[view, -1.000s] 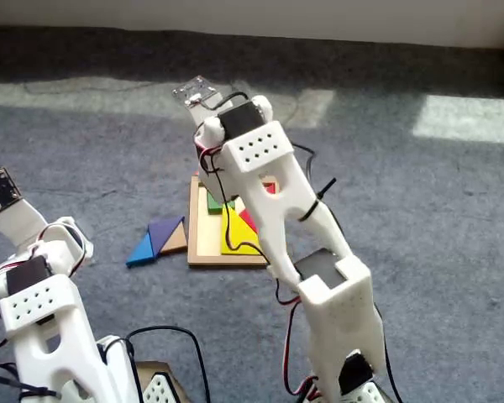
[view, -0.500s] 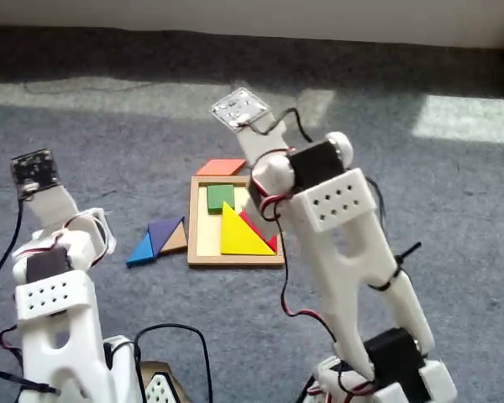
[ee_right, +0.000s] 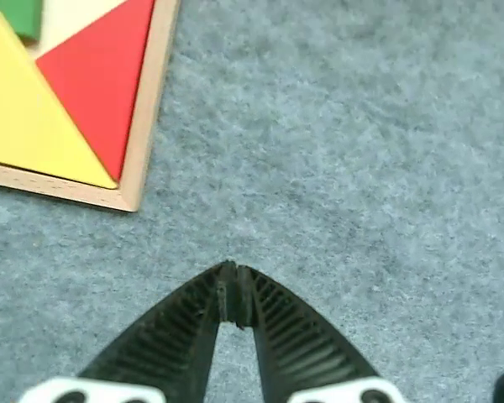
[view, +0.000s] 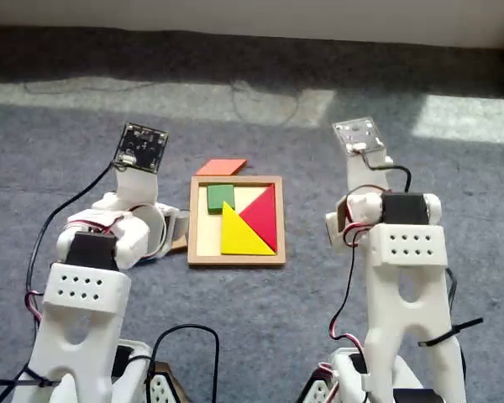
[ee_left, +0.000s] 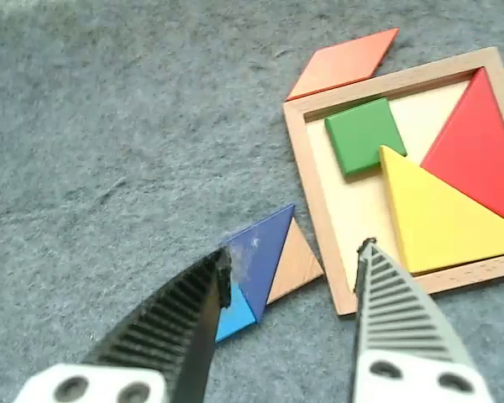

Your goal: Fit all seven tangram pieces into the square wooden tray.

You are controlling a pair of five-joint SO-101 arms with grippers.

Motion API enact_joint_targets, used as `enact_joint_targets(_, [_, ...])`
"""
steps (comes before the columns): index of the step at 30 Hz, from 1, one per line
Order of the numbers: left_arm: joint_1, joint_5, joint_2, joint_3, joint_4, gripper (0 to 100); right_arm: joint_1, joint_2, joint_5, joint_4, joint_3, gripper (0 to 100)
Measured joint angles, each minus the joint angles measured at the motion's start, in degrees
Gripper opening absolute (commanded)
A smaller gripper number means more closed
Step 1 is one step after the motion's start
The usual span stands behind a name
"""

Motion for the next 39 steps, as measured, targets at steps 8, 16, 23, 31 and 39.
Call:
enact_joint_targets(8, [5.8, 0.0, 19.3, -8.9, 0.0, 25, 7.7, -1.1, -1.6, -16.4, 16.9, 0.7])
enact_joint_targets(16, [5.9, 0.0, 48.0, -25.3, 0.0, 25, 14.0, -1.1, -9.2, -27.8, 23.1, 0.7])
enact_joint_targets(23, [8.7, 0.0, 62.6, -37.2, 3.0, 25, 16.4, -1.1, -10.9, -30.7, 24.3, 0.7])
enact_joint_targets(31, [12.1, 0.0, 67.9, -47.3, 8.0, 25, 16.4, -1.1, -10.9, -30.9, 24.3, 0.7])
enact_joint_targets(39, [14.2, 0.0, 68.5, -53.4, 11.9, 25, 16.4, -1.1, -10.9, -31.0, 24.3, 0.7])
